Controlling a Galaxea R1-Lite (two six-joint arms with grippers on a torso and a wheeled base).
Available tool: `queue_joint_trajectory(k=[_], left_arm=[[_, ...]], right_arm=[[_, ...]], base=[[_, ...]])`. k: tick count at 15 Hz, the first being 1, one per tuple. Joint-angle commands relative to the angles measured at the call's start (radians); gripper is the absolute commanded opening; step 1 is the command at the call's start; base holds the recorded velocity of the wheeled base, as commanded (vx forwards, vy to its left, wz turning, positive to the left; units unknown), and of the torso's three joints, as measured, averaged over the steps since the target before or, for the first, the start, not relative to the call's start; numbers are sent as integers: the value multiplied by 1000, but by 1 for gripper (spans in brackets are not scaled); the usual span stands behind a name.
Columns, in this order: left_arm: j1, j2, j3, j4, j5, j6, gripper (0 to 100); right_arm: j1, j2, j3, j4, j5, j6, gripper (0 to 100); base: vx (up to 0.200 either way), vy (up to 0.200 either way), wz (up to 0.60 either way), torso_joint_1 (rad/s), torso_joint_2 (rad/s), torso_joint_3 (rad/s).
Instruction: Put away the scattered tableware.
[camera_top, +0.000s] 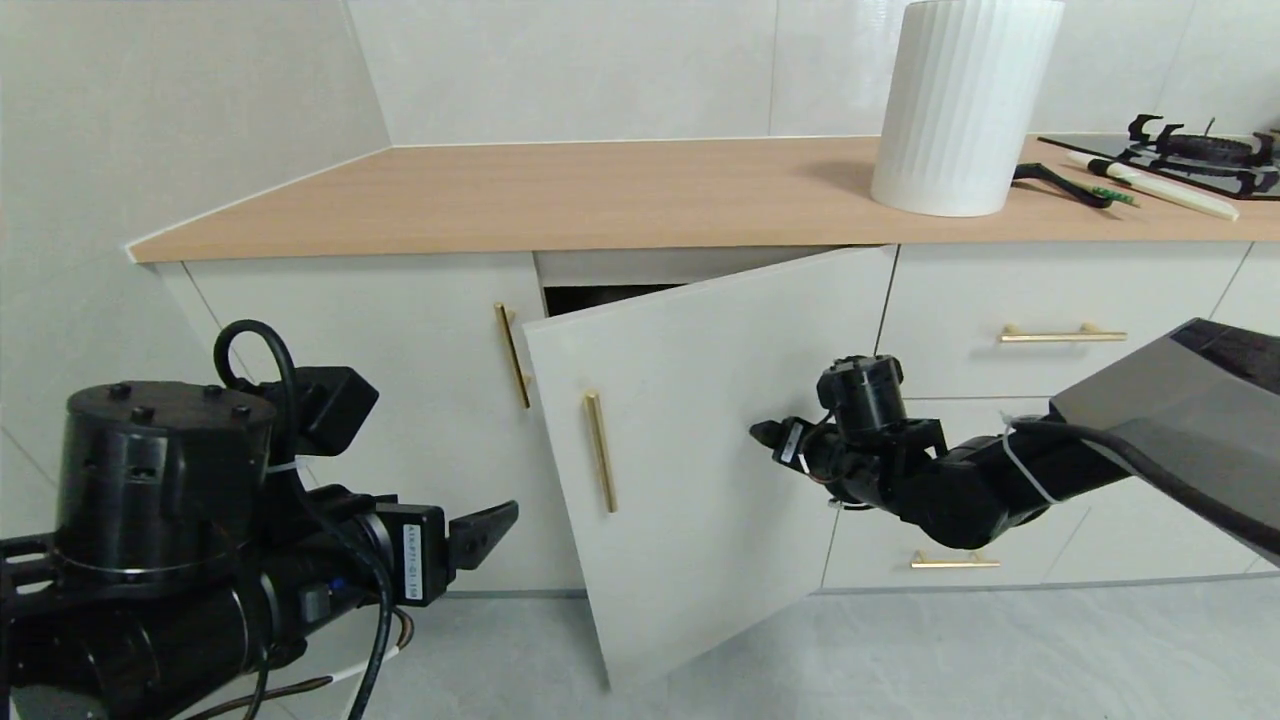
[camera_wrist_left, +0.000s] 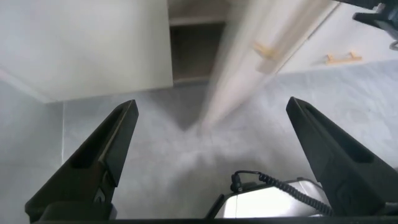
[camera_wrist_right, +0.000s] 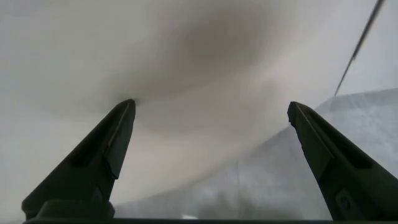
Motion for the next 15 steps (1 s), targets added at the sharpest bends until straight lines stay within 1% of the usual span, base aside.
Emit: queue_joint_trajectory(k=[1,3,7,11,13,15], left_arm=[[-1,-4,1,-1,0,0,100],[-1,-5,1,-1,0,0,100],[-1,-5,2,-1,0,0,100],[-1,-2,4,-1,0,0,100],[-1,-2,4,-1,0,0,100],[-1,-1,4,-1,-2,0,100]], right_arm=[[3,40,-43,-1,-31,23,100],[-2,55,-75,-1,-68,49,100],[-42,94,-150,-1,-152,87,100],[-63,114,-184,-1,-177,95,100],[-72,126,-202,-1,-209,95,100],[-82,127,-213,1,-213,101,100]], base=[[0,0,0,0,0,0],[0,0,0,0,0,0],[0,0,0,0,0,0],[0,0,0,0,0,0],[0,0,0,0,0,0],[0,0,0,0,0,0]])
